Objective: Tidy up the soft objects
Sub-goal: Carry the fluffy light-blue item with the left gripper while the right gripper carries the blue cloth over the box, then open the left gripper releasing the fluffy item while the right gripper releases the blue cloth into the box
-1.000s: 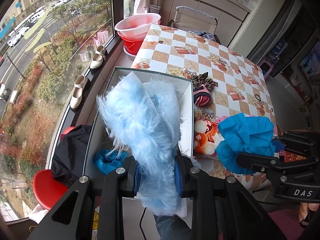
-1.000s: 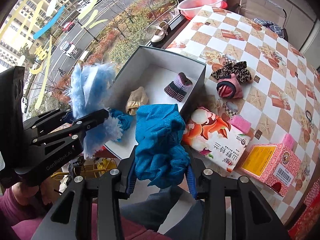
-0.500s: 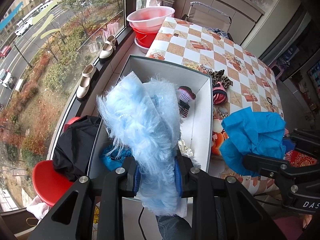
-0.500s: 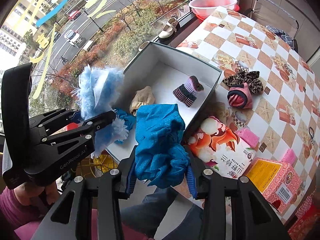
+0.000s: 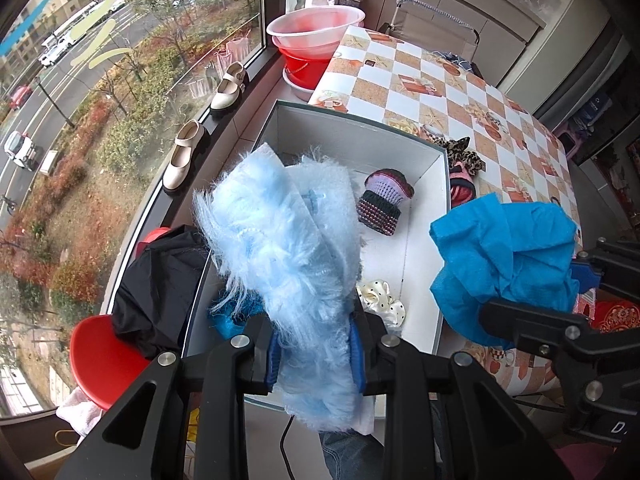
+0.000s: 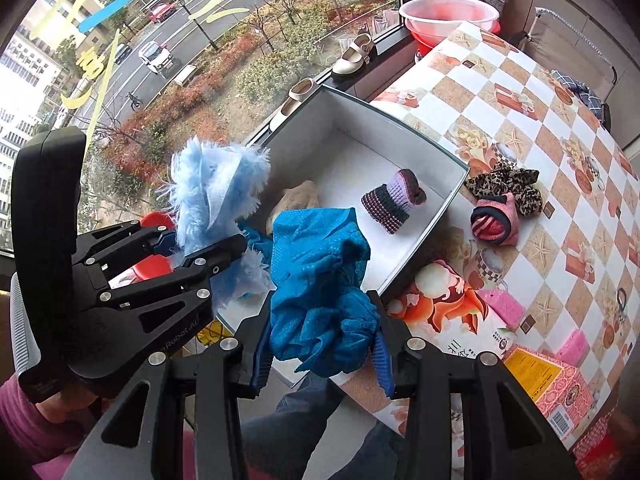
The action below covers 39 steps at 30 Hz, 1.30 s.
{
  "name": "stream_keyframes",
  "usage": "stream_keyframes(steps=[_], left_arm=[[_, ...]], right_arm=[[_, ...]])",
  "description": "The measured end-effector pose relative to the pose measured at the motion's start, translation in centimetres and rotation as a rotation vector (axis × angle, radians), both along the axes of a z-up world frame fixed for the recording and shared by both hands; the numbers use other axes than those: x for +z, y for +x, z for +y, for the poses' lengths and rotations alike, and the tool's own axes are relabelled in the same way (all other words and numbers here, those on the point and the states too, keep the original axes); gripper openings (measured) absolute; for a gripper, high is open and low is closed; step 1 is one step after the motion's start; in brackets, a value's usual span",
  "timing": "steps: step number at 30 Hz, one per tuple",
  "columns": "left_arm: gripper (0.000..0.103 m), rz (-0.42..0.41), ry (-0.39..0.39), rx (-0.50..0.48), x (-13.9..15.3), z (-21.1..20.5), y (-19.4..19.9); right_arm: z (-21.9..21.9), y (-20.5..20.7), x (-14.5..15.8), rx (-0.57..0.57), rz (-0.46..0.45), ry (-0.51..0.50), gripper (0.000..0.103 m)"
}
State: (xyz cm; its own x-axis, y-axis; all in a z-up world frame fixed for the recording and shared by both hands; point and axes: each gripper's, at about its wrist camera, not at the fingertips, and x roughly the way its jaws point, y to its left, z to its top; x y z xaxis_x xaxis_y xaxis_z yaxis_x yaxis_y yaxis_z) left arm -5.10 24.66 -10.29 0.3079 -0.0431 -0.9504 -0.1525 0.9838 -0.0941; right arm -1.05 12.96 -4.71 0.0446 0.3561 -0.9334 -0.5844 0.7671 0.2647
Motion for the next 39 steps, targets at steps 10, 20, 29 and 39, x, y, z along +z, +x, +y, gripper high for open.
stream_keyframes(steps=[10,20,29,39], left_arm=[[0.030,0.029,0.003,0.008,-1.2,0.0,0.5],[0.030,0.067,0.010,0.014,-2.6,0.1,1.0],[0.035,0.065,-0.009,0.019,-3.0,0.1,1.2],[0.081,0.020,-0.023,0.024,-2.5,0.0,1.2]], right_arm=[[1.3,1.0,-0.8,0.023,0.008,-0.018,0.043],[2.1,1.9,-2.1,0.032,0.028,-0.038,0.043],[3.0,2.6,-3.2,0.049,0.039,-0.061,0.043],[2.2,3.7,-2.9,-0.011,0.032,-0.047,0.097]])
